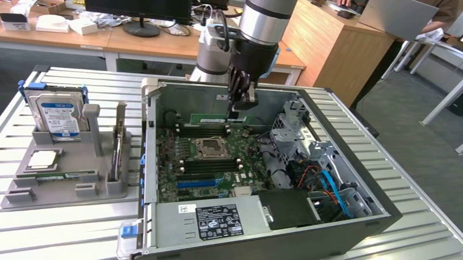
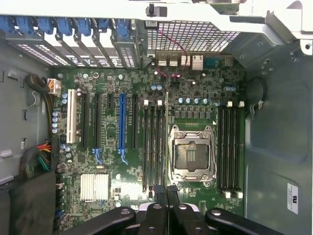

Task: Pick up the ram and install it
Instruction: 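Pick up the ram and move it above insertion slot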

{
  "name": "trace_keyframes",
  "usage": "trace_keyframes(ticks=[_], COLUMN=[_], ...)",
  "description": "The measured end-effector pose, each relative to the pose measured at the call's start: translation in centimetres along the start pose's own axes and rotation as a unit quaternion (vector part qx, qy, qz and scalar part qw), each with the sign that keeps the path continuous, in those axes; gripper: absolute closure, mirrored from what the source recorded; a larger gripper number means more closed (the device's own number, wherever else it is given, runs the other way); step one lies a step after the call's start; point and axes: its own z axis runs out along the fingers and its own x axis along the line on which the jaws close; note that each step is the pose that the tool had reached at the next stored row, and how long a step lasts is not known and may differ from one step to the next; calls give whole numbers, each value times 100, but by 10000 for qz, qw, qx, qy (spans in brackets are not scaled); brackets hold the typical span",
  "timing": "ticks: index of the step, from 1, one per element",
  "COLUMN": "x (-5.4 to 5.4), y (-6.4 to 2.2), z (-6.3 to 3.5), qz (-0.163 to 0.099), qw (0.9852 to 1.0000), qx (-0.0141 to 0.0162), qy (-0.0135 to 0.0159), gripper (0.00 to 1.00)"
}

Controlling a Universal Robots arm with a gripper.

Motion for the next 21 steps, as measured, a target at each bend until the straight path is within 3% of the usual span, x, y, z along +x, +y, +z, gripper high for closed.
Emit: trace_keyframes(ticks=[21], x=[6], y=[-7], z=[200], qz=[0], qw=[10000], qx=[3], qy=[-1], gripper=[89])
